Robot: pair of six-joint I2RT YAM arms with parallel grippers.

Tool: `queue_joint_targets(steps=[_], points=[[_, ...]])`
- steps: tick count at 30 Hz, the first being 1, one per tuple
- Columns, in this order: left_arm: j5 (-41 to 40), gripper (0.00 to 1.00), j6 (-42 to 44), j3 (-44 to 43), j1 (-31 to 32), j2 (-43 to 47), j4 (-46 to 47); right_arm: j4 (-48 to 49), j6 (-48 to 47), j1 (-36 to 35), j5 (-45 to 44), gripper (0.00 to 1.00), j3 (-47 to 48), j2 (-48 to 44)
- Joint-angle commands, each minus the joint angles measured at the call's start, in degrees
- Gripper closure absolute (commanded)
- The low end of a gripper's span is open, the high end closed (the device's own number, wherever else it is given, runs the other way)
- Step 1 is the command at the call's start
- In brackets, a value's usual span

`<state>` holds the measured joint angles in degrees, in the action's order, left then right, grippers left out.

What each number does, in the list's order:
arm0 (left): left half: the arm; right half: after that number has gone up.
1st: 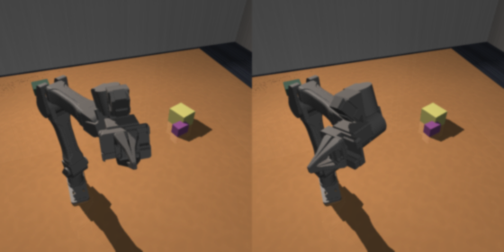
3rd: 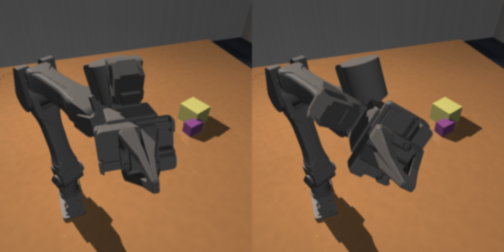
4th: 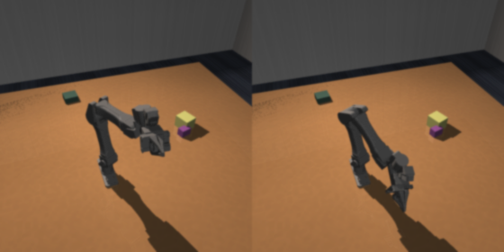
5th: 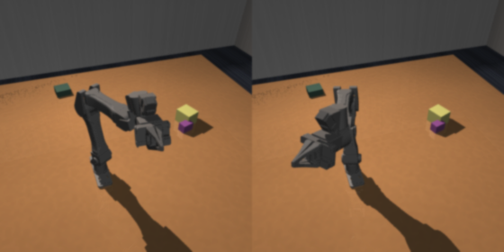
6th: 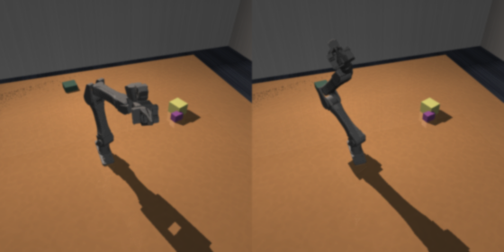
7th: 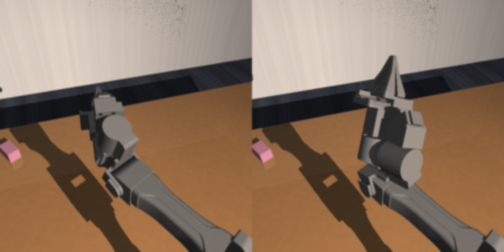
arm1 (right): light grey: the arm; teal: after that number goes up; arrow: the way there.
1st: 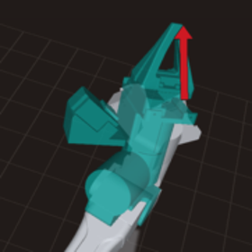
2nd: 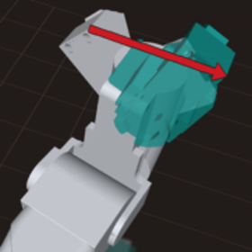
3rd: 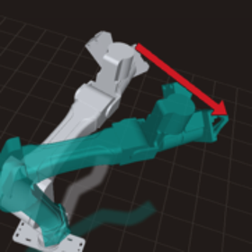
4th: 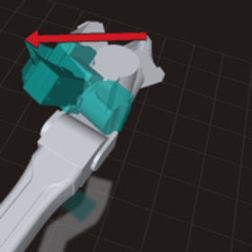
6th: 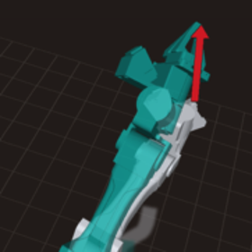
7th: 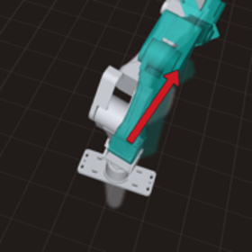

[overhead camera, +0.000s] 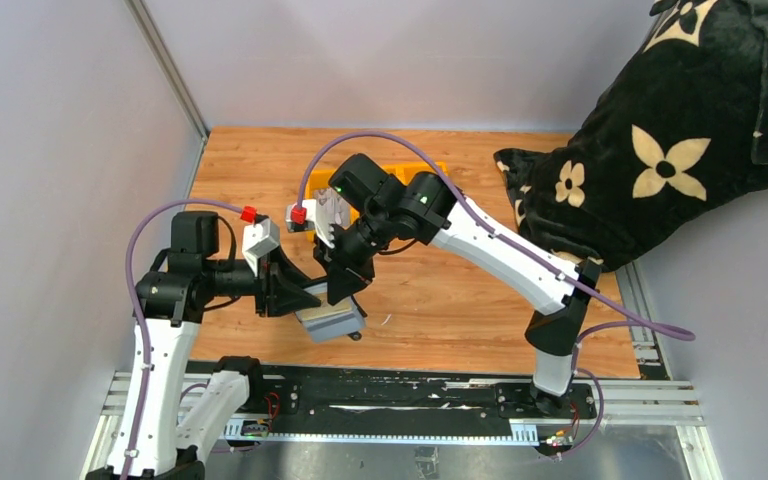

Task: Take the credit cards out of the card holder
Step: Remove the credit card from the card holder.

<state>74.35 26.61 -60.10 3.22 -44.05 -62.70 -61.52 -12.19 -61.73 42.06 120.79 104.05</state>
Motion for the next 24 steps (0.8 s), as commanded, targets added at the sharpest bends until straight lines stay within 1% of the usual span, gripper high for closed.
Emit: queue_joint_targets(steps=[1, 4, 5, 6, 7, 8, 9, 10, 11, 13, 14, 16, 18, 19, 21, 22, 23, 24], points=[[-0.28, 0.70, 2.02, -0.92, 1.08, -1.16, 0.28, -0.46, -0.66, -0.67, 1.99, 1.00, 3.63, 0.93], [-0.19, 0.93, 2.83, -0.78, 2.07, -1.02, 0.28, 4.32, 0.60, -0.39, 2.86, 0.98, 0.84, -0.87], [-0.06, 0.99, 3.16, -0.85, 2.19, -1.10, 0.28, 7.80, 1.80, -0.09, 3.76, 0.93, -1.57, -2.31], [-0.03, 1.00, 3.40, -1.06, 2.22, -1.14, 0.27, 11.84, 3.66, 0.38, 4.49, 0.86, -4.91, -4.17], [0.22, 1.00, 3.40, -1.57, 2.22, -1.31, 0.28, 19.13, 6.10, 1.10, 5.37, 0.81, -8.79, -6.16], [0.41, 1.00, 3.29, -2.35, 2.23, -1.50, 0.25, 23.67, 9.30, 2.08, 7.01, 0.76, -14.03, -8.75], [1.02, 1.00, 3.20, -3.43, 2.23, -1.97, 0.12, 34.02, 13.51, 3.16, 8.96, 0.71, -20.04, -11.55], [1.53, 1.00, 2.87, -4.91, 2.23, -2.49, 0.07, 44.39, 20.66, 4.54, 10.36, 0.67, -26.55, -14.52], [2.09, 1.00, 2.24, -6.05, 2.23, -3.19, 0.04, 55.43, 26.75, 5.54, 11.37, 0.65, -33.65, -18.49], [2.91, 1.00, 0.35, -7.92, 2.23, -4.88, -0.04, 76.71, 37.81, 6.92, 11.11, 0.65, -45.74, -22.36], [3.01, 1.00, -0.84, -9.30, 2.23, -5.73, -0.05, 84.29, 42.17, 7.68, 10.45, 0.66, -50.18, -23.82], [2.58, 1.00, -2.35, -10.74, 2.23, -6.66, -0.06, 95.47, 49.47, 8.18, 8.80, 0.73, -56.74, -25.55], [1.29, 1.00, -2.69, -11.28, 2.23, -6.64, -0.13, 100.88, 53.36, 8.21, 7.83, 0.81, -59.33, -25.69], [0.14, 1.00, -2.92, -11.34, 2.23, -6.59, -0.12, 101.72, 54.45, 8.21, 7.78, 0.88, -59.75, -25.61], [-4.35, 1.00, -4.82, -11.51, 2.23, -6.74, 0.01, 98.93, 54.39, 8.67, 8.50, 1.00, -59.31, -25.69], [-7.51, 0.96, -6.36, -11.53, 2.23, -7.00, 0.13, 95.76, 53.32, 9.15, 8.94, 1.00, -58.64, -26.03], [-11.32, 0.86, -7.68, -11.37, 2.23, -7.23, 0.19, 91.59, 51.23, 9.51, 9.14, 1.00, -57.72, -26.47], [-14.76, 0.73, -8.73, -10.98, 2.23, -7.34, 0.32, 86.60, 48.08, 9.65, 8.93, 1.00, -56.15, -26.85]])
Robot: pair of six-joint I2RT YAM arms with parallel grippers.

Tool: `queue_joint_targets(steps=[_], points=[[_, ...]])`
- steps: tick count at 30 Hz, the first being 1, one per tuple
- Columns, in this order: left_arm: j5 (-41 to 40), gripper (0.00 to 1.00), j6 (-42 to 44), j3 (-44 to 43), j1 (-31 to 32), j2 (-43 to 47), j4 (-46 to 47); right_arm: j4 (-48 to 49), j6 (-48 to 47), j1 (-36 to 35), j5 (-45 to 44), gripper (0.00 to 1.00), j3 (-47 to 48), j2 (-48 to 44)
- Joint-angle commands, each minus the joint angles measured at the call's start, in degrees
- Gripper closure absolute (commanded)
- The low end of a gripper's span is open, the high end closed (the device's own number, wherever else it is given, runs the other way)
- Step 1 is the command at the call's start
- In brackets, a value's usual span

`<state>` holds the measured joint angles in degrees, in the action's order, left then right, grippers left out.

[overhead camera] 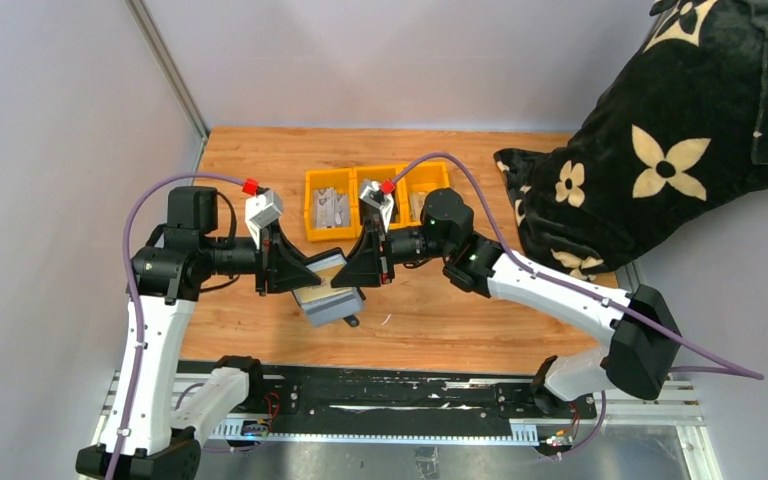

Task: Take the credit cards out of the card holder
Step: Remove the credit card from the card holder.

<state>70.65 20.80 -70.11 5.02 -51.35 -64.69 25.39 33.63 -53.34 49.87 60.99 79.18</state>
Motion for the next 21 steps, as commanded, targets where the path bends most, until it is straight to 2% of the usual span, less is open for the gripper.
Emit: queue_joint_targets(steps=[1, 3, 6, 7, 8, 10, 14, 21], points=[[-13.29, 0.64, -3.40, -0.51, 0.44, 0.00, 2.41, -7.43, -1.81, 1.30, 0.83, 1.00, 5.87, -2.08], [-13.20, 0.40, -3.06, 0.67, 0.74, 0.85, 2.65, -25.03, -12.09, 1.27, 1.30, 1.00, 12.66, -0.69], [-11.69, 0.25, -1.12, 1.48, 6.04, 1.98, 2.71, -46.60, -23.16, 1.20, 2.79, 1.00, 24.48, 4.16], [-12.81, 0.18, -0.63, 1.60, 8.63, 2.00, 2.63, -52.50, -26.30, 1.22, 2.88, 1.00, 27.43, 5.94], [-14.45, 0.15, -0.48, 1.83, 11.83, 1.84, 2.57, -57.36, -29.05, 1.22, 2.64, 1.00, 30.20, 7.54], [-17.40, 0.14, -0.41, 2.21, 17.45, 1.09, 2.48, -67.33, -35.10, 0.78, 1.45, 1.00, 34.67, 10.53], [-15.52, 0.17, -0.22, 1.86, 19.24, 0.87, 2.55, -77.49, -42.09, -0.83, -0.80, 1.00, 41.03, 13.96], [-10.27, 0.30, -0.86, 4.98, 19.24, 1.60, 2.33, -82.80, -45.62, -3.97, -2.55, 1.00, 48.18, 17.25]])
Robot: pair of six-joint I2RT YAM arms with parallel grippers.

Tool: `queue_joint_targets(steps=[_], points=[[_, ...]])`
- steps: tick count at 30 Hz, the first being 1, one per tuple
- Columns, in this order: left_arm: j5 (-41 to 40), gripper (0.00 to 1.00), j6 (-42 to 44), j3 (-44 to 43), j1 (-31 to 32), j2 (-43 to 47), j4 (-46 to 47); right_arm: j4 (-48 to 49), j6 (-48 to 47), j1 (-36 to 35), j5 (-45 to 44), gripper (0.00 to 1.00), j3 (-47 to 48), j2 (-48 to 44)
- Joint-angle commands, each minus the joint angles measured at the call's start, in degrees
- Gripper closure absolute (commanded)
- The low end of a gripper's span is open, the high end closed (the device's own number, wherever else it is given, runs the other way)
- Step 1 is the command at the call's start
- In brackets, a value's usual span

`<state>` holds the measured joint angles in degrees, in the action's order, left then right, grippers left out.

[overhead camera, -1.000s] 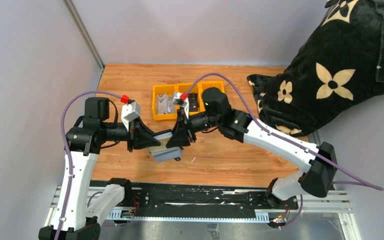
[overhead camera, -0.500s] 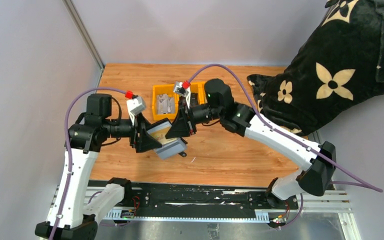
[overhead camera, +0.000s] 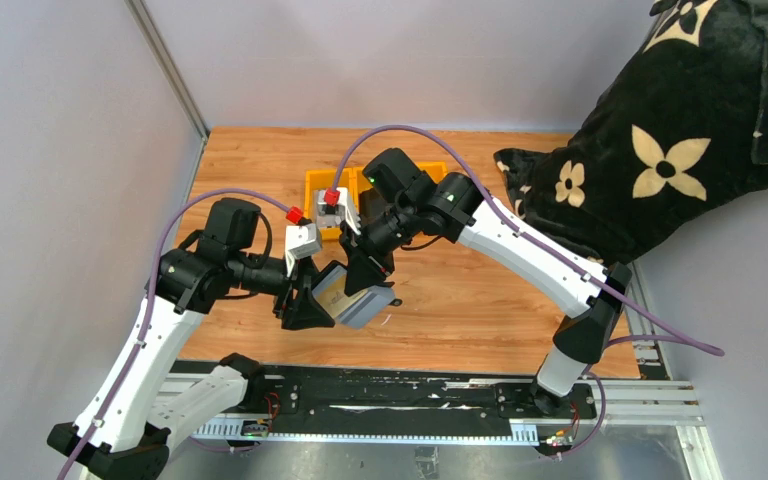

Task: Take the credit cards out of the card holder
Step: Remove the credit card from the card holder.

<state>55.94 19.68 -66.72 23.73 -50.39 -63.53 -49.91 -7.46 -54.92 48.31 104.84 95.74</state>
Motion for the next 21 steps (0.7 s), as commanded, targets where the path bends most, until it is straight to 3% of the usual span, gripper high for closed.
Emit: queue_joint_targets(steps=[1, 8, 13, 16, 21], points=[[5.24, 0.33, 0.31, 2.18, 0.53, 0.71, 1.13, -7.91, -4.96, -2.87, -1.03, 1.00, 5.19, 0.94], [4.94, 0.65, -3.87, 2.04, 0.53, 0.44, 3.79, -9.98, -5.31, -5.05, -0.85, 1.00, 10.11, 3.39], [1.22, 0.99, -10.81, 2.28, 0.53, 1.16, 10.71, -0.31, 0.73, -5.03, 2.20, 0.95, 6.58, 0.61], [-0.57, 1.00, -18.36, 4.46, 0.53, 4.32, 18.42, 11.35, 4.86, -4.96, 5.24, 0.93, -0.48, -3.83], [4.26, 0.73, -31.76, 9.81, 0.53, 7.03, 30.55, 16.99, 6.66, -5.03, 7.31, 1.00, -3.45, -6.79]])
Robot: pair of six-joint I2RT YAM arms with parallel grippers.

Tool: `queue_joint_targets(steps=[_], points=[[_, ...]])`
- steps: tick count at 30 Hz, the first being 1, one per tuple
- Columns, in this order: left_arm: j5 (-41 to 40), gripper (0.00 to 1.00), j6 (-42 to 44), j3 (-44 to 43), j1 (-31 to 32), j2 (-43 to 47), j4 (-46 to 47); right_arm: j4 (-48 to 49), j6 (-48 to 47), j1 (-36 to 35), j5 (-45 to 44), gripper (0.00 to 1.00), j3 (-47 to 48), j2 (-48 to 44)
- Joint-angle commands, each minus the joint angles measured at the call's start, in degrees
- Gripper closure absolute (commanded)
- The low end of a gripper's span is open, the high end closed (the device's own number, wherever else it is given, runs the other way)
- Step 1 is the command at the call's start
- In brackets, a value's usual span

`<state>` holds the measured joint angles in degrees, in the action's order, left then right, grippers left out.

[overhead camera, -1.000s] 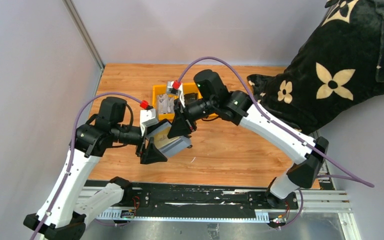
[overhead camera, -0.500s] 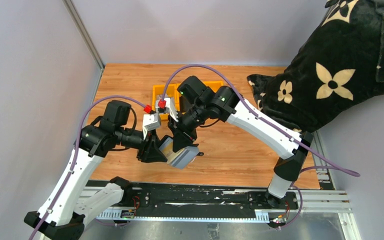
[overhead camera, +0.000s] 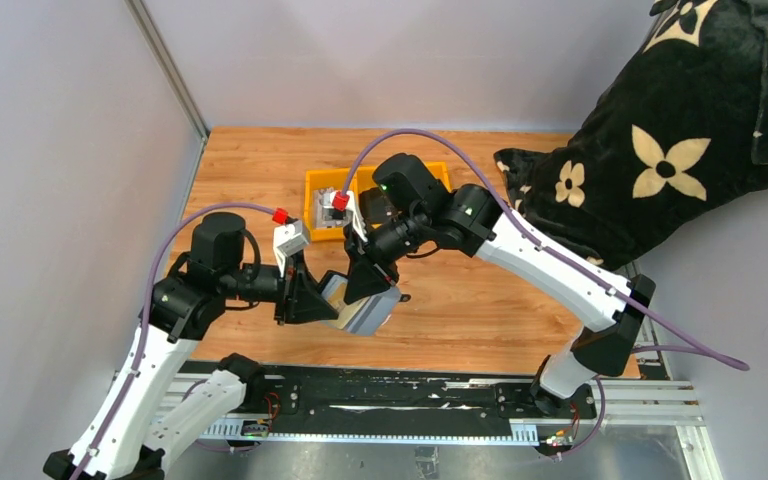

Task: Take the credit cards out of the card holder
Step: Remove the credit card from the card holder.

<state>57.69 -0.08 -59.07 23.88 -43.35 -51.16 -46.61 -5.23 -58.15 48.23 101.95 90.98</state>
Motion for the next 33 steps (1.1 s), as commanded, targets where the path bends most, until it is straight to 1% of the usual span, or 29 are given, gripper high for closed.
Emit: queue_joint_targets(steps=[1, 3, 5, 7, 11, 12, 13, 15, 16, 18, 19, 20, 21, 22, 23, 25, 26, 29, 33], points=[[3.86, 0.67, -12.93, 2.46, 0.38, -0.43, 18.33, 12.95, 4.09, -1.79, 7.36, 1.00, -0.20, -1.87], [5.13, 0.59, -13.87, 2.81, 0.38, -1.02, 18.35, 11.21, 2.96, -1.79, 7.06, 1.00, 0.75, -1.46], [5.53, 0.57, -14.53, 2.87, 0.38, -1.05, 19.39, 10.27, 2.61, -1.79, 6.97, 1.00, 1.54, -1.00], [6.36, 0.58, -15.63, 2.91, 0.38, -1.18, 20.51, 9.78, 2.51, -1.79, 7.11, 1.00, 2.13, -0.59], [8.98, 0.74, -13.40, 2.57, 0.37, -1.14, 18.79, 9.12, 1.44, -1.79, 7.18, 1.00, 2.20, -0.79], [9.36, 0.78, -12.62, 2.48, 0.38, -1.08, 18.04, 9.09, 1.30, -1.75, 7.08, 0.98, 2.24, -0.93], [9.91, 0.82, -12.25, 2.51, 0.37, -1.04, 17.62, 9.20, 1.28, -1.71, 6.88, 0.94, 2.33, -1.05], [9.86, 0.92, -11.60, 2.43, 0.38, -1.03, 16.91, 9.69, 2.45, -1.30, 5.25, 0.81, 2.73, -1.25], [9.08, 0.95, -11.21, 2.21, 0.38, -1.03, 16.69, 10.90, 3.20, -1.05, 3.56, 0.78, 2.51, -1.62], [6.62, 1.00, -10.75, 1.75, 0.38, -1.10, 16.53, 15.91, 8.05, 0.32, -1.91, 0.68, 0.02, -3.89], [4.97, 1.00, -10.76, 1.58, 0.37, -1.03, 16.98, 19.89, 11.52, 1.31, -4.85, 0.62, -2.26, -5.69], [3.12, 1.00, -10.86, 1.37, 0.38, -0.94, 17.43, 24.03, 16.15, 2.63, -8.31, 0.55, -5.37, -8.17], [1.05, 1.00, -11.18, 1.14, 0.38, -0.81, 18.12, 28.70, 19.22, 3.22, -12.51, 0.52, -8.65, -10.87], [-0.89, 1.00, -11.93, 1.18, 0.31, -0.71, 18.97, 33.31, 21.96, 3.52, -21.20, 0.47, -13.54, -15.17], [-2.91, 1.00, -13.11, 1.31, 0.29, -0.54, 20.02, 35.43, 24.42, 3.50, -27.33, 0.42, -16.92, -18.33], [-5.30, 1.00, -16.15, 2.23, 0.29, -0.04, 22.71, 38.91, 28.72, 3.55, -31.65, 0.41, -22.69, -23.38], [-6.37, 1.00, -17.85, 3.06, 0.23, 0.30, 24.01, 42.29, 31.17, 3.50, -31.33, 0.41, -25.27, -25.24], [-8.09, 1.00, -21.42, 4.07, 0.14, 0.88, 26.96, 46.86, 36.24, 3.48, -28.07, 0.42, -31.28, -28.04], [-6.81, 1.00, -24.08, 4.43, -0.23, 0.63, 29.37, 57.04, 44.12, 3.48, -22.80, 0.45, -39.12, -28.76]])
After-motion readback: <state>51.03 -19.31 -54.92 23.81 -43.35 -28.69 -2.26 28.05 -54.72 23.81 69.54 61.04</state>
